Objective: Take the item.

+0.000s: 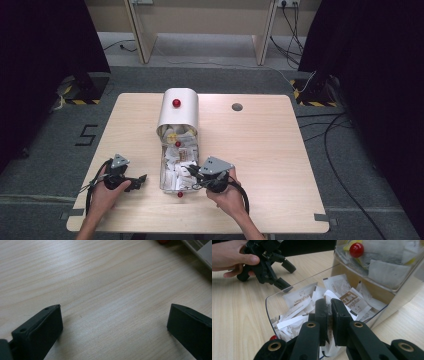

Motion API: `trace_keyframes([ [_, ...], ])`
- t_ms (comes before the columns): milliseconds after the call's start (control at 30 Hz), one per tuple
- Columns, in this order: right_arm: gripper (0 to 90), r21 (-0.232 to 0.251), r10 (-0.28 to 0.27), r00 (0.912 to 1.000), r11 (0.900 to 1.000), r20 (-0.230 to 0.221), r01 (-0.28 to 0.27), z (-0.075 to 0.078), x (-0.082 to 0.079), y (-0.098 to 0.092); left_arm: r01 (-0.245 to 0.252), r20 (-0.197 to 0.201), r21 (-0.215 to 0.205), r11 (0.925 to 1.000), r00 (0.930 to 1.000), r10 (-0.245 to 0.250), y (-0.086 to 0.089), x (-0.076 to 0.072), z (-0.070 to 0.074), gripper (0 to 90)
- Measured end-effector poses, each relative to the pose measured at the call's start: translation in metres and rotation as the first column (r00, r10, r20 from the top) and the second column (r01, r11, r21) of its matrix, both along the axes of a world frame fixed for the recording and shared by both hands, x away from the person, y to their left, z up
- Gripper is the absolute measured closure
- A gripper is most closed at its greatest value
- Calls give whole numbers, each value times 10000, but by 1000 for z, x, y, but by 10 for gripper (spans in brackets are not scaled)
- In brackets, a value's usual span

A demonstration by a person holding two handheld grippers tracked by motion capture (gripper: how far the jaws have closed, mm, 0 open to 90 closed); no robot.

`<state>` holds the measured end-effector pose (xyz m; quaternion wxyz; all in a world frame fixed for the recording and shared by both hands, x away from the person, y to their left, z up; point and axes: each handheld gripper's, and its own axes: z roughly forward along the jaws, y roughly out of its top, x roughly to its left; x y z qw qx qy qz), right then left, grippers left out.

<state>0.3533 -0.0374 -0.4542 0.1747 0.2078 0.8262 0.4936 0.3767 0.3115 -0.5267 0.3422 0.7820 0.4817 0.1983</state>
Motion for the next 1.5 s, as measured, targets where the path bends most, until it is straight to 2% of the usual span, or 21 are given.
trace_keyframes([
  [633, 841, 383, -916, 9955, 9951, 248, 906, 13, 10, -35, -4, 1, -1, 10000, 10000, 4, 0, 0, 0, 0],
  [933, 839, 426, -1422, 9897, 9890, 179, 1413, 12, 14, -53, 0, 0, 1, 10000, 10000, 0, 0, 0, 0, 0],
  [1267, 837, 486, -1733, 9846, 9839, 221, 1721, 13, 15, -67, -2, 1, 0, 10000, 10000, 2, 0, 0, 0, 0],
  [1500, 837, 510, -2082, 9779, 9770, 205, 2070, 13, 17, -79, -9, -1, 7, 10000, 10000, 9, 0, 0, 0, 0],
])
